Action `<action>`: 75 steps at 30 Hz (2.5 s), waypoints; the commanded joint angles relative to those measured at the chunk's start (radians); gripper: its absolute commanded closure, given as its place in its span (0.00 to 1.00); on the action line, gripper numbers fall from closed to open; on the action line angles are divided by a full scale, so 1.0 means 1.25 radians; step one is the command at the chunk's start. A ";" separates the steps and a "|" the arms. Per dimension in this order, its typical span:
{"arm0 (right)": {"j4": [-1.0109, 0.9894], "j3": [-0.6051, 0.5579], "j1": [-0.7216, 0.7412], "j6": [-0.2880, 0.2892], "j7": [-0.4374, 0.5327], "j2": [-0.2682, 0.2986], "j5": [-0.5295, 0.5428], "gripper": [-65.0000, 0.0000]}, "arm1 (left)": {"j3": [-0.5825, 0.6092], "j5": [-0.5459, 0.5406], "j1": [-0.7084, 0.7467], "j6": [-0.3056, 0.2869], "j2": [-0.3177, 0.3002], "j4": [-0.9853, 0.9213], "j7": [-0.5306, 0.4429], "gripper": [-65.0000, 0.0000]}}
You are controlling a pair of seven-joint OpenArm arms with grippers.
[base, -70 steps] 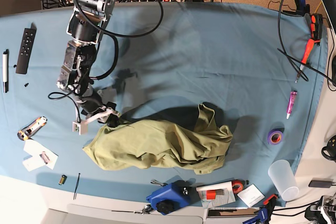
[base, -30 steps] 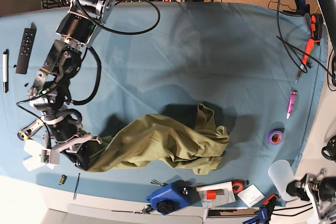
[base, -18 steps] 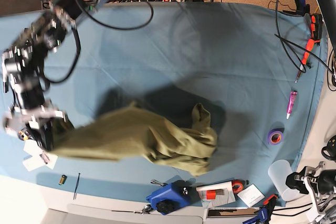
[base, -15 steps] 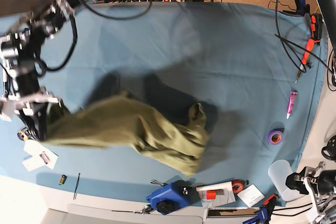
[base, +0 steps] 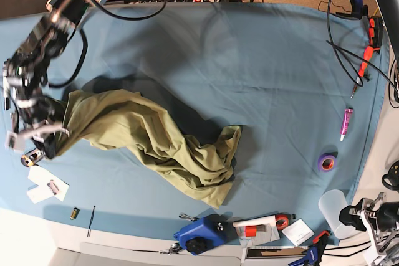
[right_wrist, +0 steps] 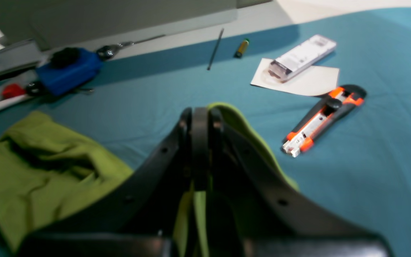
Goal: Layout the t-shirt on the table in an organized manner, then fold the t-shirt properly
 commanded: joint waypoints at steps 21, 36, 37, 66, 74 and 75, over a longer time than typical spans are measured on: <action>0.089 0.091 0.099 0.152 -0.424 0.123 0.291 0.75 | -0.006 -0.023 -0.030 -0.001 0.011 0.010 -0.013 0.62; 0.099 0.116 -0.209 0.165 -0.397 0.121 0.255 0.62 | -0.006 -0.050 -0.021 -0.019 0.019 0.010 0.083 0.68; 0.099 0.099 -0.209 0.165 -0.393 0.121 0.244 0.62 | -0.006 -0.054 -0.022 -0.019 0.010 0.010 0.083 0.70; 0.099 -0.283 -0.209 0.088 -0.246 0.176 -0.218 0.62 | -0.007 -0.367 0.117 -0.105 -0.269 0.131 0.098 0.72; 0.099 -0.283 -0.209 0.088 -0.246 0.176 -0.219 0.62 | -0.117 -0.197 0.301 -0.074 -0.273 0.361 0.098 0.72; 0.099 -0.283 -0.209 0.087 -0.246 0.176 -0.219 0.62 | -0.144 -0.160 0.329 -0.061 -0.271 0.399 0.098 0.72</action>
